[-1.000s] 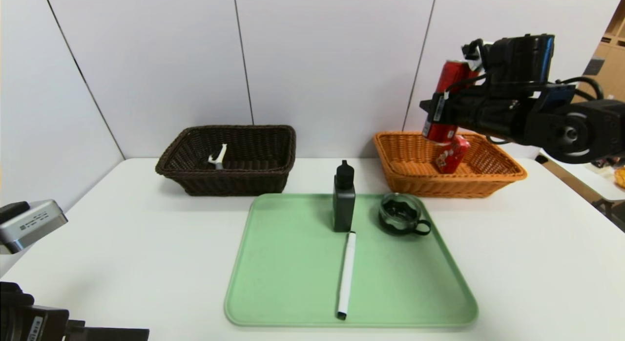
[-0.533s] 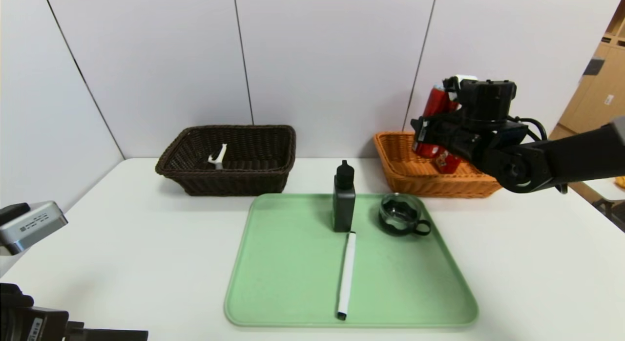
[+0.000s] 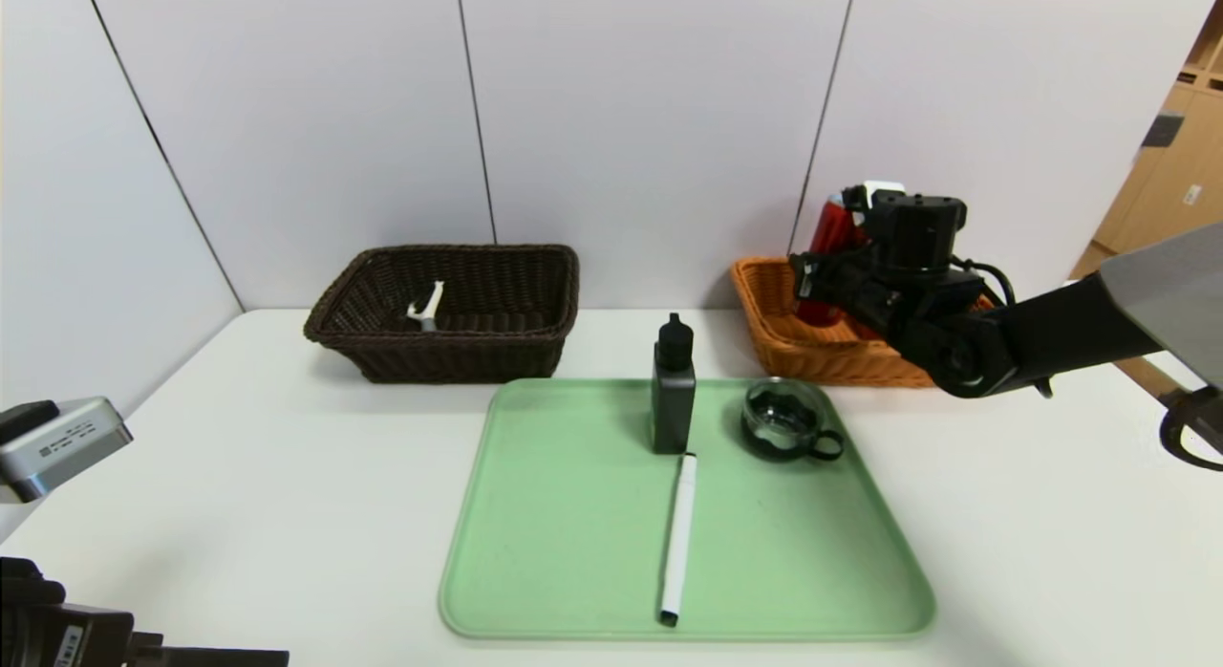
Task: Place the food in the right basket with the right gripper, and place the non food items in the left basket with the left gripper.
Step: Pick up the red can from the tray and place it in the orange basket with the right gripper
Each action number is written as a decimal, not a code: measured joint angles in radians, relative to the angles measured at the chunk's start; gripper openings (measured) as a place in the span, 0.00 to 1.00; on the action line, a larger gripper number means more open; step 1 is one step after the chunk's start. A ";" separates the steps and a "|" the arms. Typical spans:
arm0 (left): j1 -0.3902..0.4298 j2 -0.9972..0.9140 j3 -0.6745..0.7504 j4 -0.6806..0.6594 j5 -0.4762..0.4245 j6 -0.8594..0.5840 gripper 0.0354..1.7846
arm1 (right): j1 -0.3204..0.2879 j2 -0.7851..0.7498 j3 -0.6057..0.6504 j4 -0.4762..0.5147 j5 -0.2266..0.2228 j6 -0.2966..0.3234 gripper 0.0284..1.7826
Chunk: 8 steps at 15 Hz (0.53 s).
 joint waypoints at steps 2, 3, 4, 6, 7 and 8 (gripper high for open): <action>0.000 0.000 0.000 0.000 0.000 0.000 0.94 | -0.003 0.023 -0.018 -0.006 -0.006 0.000 0.55; 0.000 0.000 0.001 0.001 0.000 0.000 0.94 | -0.004 0.032 -0.026 -0.006 -0.006 -0.001 0.55; 0.000 0.000 0.002 0.001 0.000 0.000 0.94 | -0.004 0.040 -0.031 -0.006 -0.008 -0.001 0.55; 0.000 0.000 0.004 0.000 0.000 0.000 0.94 | -0.006 0.060 -0.041 -0.007 -0.025 -0.007 0.59; 0.000 0.000 0.006 0.001 0.000 0.000 0.94 | -0.008 0.068 -0.044 -0.010 -0.028 -0.011 0.64; 0.000 -0.001 0.006 0.000 0.000 -0.001 0.94 | -0.010 0.074 -0.044 -0.009 -0.030 -0.012 0.67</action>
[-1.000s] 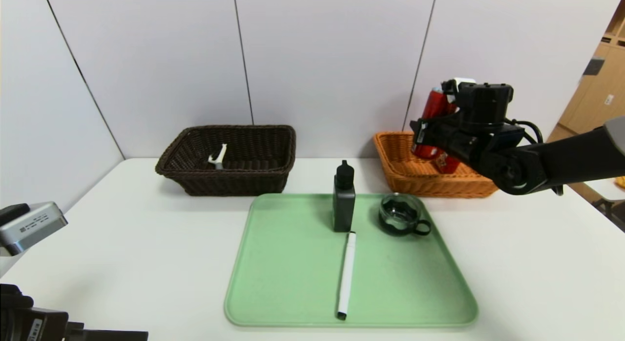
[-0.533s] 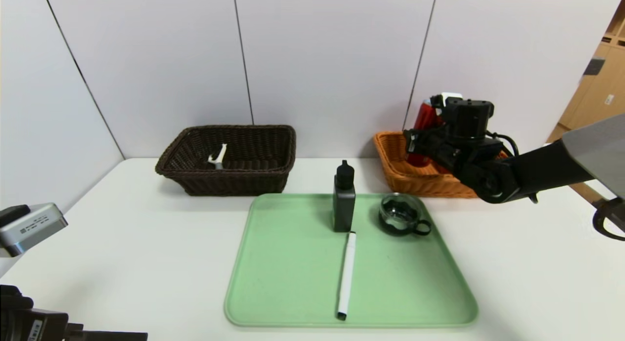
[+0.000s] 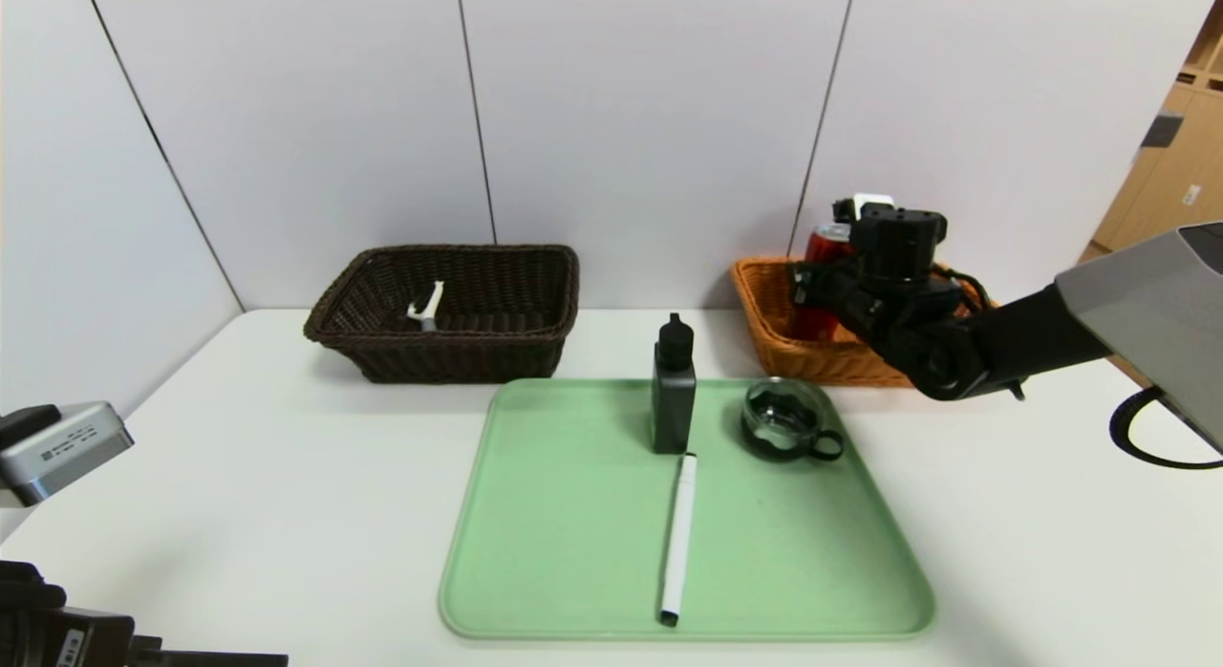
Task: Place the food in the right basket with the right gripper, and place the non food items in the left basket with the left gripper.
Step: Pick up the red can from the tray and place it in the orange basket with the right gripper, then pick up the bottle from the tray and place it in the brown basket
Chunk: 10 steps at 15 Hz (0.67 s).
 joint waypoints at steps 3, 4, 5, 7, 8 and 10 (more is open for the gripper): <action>0.000 -0.002 0.001 0.001 0.000 -0.001 0.94 | -0.005 0.008 -0.010 0.002 -0.001 -0.002 0.77; 0.000 -0.003 0.001 0.001 0.000 0.000 0.94 | -0.006 0.004 -0.014 0.003 -0.002 -0.002 0.79; 0.000 -0.004 0.001 0.001 0.000 -0.001 0.94 | -0.008 -0.008 -0.016 0.003 -0.002 -0.002 0.81; 0.000 -0.004 -0.004 -0.007 0.000 -0.001 0.94 | -0.008 -0.051 -0.022 0.012 -0.002 -0.018 0.84; 0.000 0.001 -0.018 -0.011 0.001 -0.002 0.94 | -0.008 -0.085 -0.027 0.020 -0.004 -0.042 0.86; -0.001 0.032 -0.088 -0.019 0.001 -0.003 0.94 | -0.008 -0.163 -0.033 0.059 -0.004 -0.079 0.88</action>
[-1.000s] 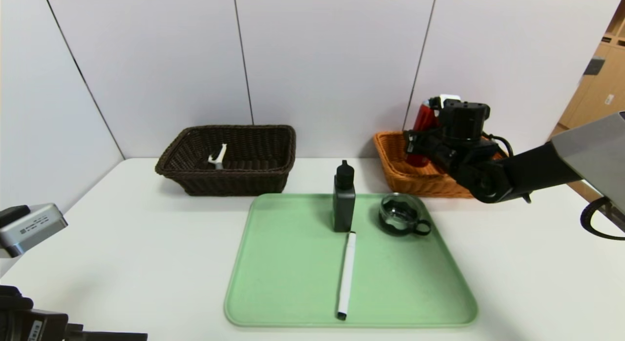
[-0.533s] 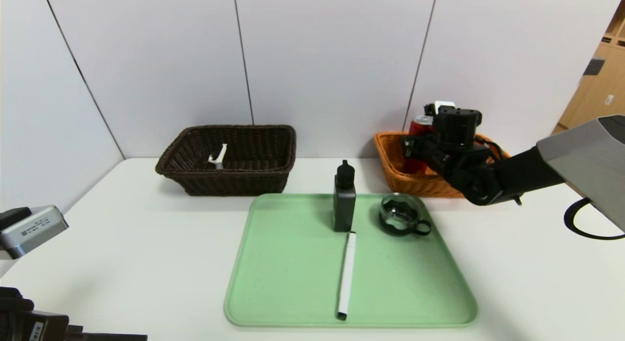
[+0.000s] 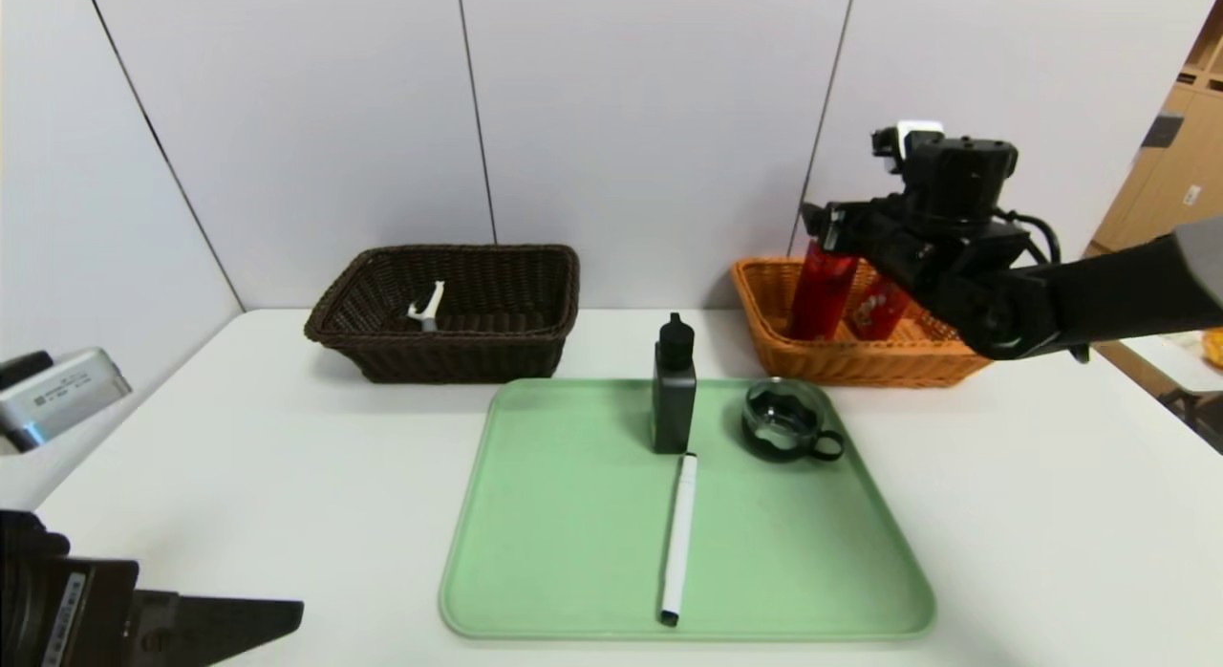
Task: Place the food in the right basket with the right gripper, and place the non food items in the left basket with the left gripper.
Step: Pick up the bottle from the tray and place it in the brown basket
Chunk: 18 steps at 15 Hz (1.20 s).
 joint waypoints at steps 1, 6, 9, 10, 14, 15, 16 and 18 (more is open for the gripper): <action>-0.006 0.032 -0.046 -0.002 0.001 -0.003 0.94 | 0.000 -0.043 -0.003 0.037 0.004 -0.004 0.89; -0.087 0.269 -0.273 -0.050 0.081 -0.009 0.94 | -0.033 -0.254 -0.075 0.420 0.072 0.023 0.92; -0.164 0.432 -0.319 -0.202 0.210 -0.006 0.94 | -0.076 -0.321 -0.187 0.754 0.116 0.035 0.93; -0.189 0.486 -0.324 -0.258 0.257 -0.005 0.94 | -0.093 -0.343 -0.229 0.893 0.157 0.028 0.94; -0.279 0.647 -0.330 -0.417 0.356 -0.034 0.94 | -0.156 -0.429 -0.292 1.249 0.306 -0.028 0.95; -0.296 0.682 -0.330 -0.451 0.372 -0.051 0.94 | -0.158 -0.445 -0.281 1.256 0.306 -0.026 0.95; -0.313 0.711 -0.331 -0.483 0.394 -0.066 0.94 | -0.161 -0.457 -0.266 1.256 0.305 -0.024 0.95; -0.350 0.756 -0.334 -0.539 0.423 -0.096 0.94 | -0.170 -0.473 -0.223 1.256 0.301 -0.023 0.95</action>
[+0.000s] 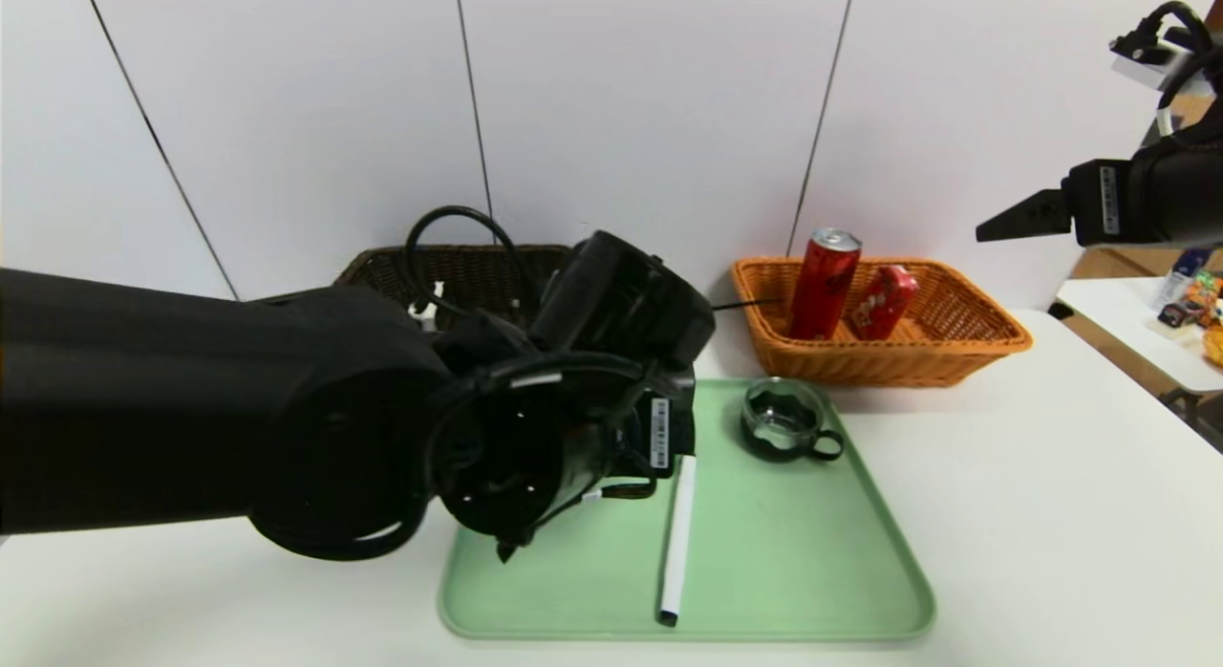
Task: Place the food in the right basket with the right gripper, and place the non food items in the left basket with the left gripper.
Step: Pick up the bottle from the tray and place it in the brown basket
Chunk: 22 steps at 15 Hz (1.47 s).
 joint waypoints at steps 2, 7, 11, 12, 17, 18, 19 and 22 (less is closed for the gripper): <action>-0.022 0.036 -0.022 -0.024 0.003 -0.027 0.94 | -0.016 -0.008 0.034 -0.003 0.000 0.002 0.95; -0.036 0.159 -0.163 -0.031 0.047 -0.116 0.94 | -0.053 -0.026 0.087 -0.004 0.004 0.001 0.95; -0.037 0.261 -0.228 -0.056 0.180 -0.110 0.94 | -0.073 -0.041 0.117 -0.006 0.010 0.000 0.95; -0.037 0.279 -0.234 -0.071 0.203 -0.100 0.94 | -0.075 -0.043 0.121 -0.005 0.010 0.000 0.95; -0.038 0.345 -0.243 -0.147 0.263 -0.050 0.94 | -0.081 -0.051 0.127 -0.005 0.031 -0.001 0.95; -0.038 0.352 -0.243 -0.156 0.265 -0.041 0.94 | -0.084 -0.052 0.131 -0.006 0.036 -0.001 0.95; -0.038 0.357 -0.243 -0.160 0.271 -0.037 0.94 | -0.089 -0.053 0.134 -0.007 0.039 0.000 0.95; -0.037 0.374 -0.252 -0.180 0.290 -0.016 0.94 | -0.093 -0.061 0.149 -0.008 0.041 0.000 0.95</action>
